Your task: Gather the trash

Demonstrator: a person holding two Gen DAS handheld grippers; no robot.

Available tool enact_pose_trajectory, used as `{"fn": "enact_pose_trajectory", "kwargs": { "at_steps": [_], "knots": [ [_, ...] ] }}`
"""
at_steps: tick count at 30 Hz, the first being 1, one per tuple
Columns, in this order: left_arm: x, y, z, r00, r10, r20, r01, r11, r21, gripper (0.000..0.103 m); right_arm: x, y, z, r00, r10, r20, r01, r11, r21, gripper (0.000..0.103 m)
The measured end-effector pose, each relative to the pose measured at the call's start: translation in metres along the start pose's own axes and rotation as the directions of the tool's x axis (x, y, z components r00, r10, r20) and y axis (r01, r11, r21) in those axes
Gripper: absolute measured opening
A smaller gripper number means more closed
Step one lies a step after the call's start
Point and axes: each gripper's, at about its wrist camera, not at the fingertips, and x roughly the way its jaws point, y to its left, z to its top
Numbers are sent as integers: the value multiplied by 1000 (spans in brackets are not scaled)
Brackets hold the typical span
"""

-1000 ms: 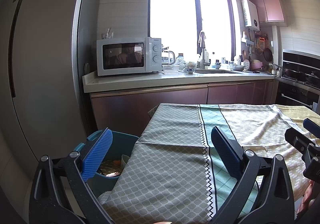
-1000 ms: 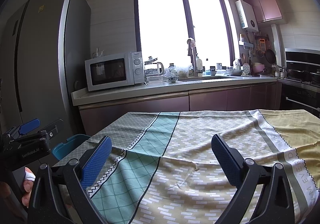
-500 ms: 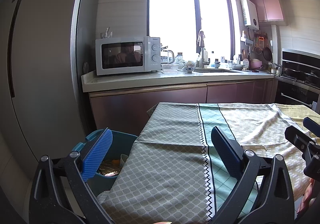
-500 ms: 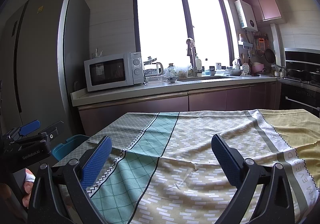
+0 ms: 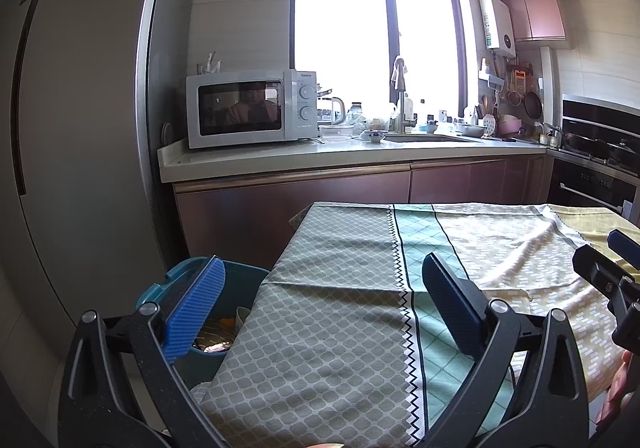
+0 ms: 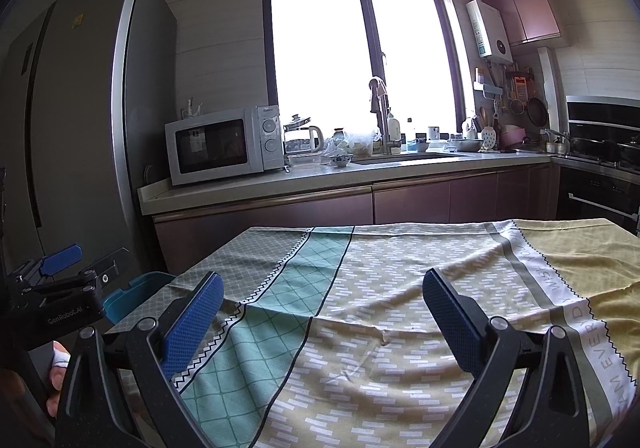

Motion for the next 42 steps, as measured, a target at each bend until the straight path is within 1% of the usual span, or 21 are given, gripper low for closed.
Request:
{"fn": "enact_pose_trajectory", "kwargs": {
  "at_steps": [16,42],
  "knots": [
    [12,-4,-1,1000,-20,-18,20,1000,-1,97,4,-3,1,1000,-9,-10,9,1000,5,96],
    [23,-11,-5,999,-24,-28,24,1000,4,97,7,-5,-2,1000,-15,-18,15,1000,6,96]
  ]
}}
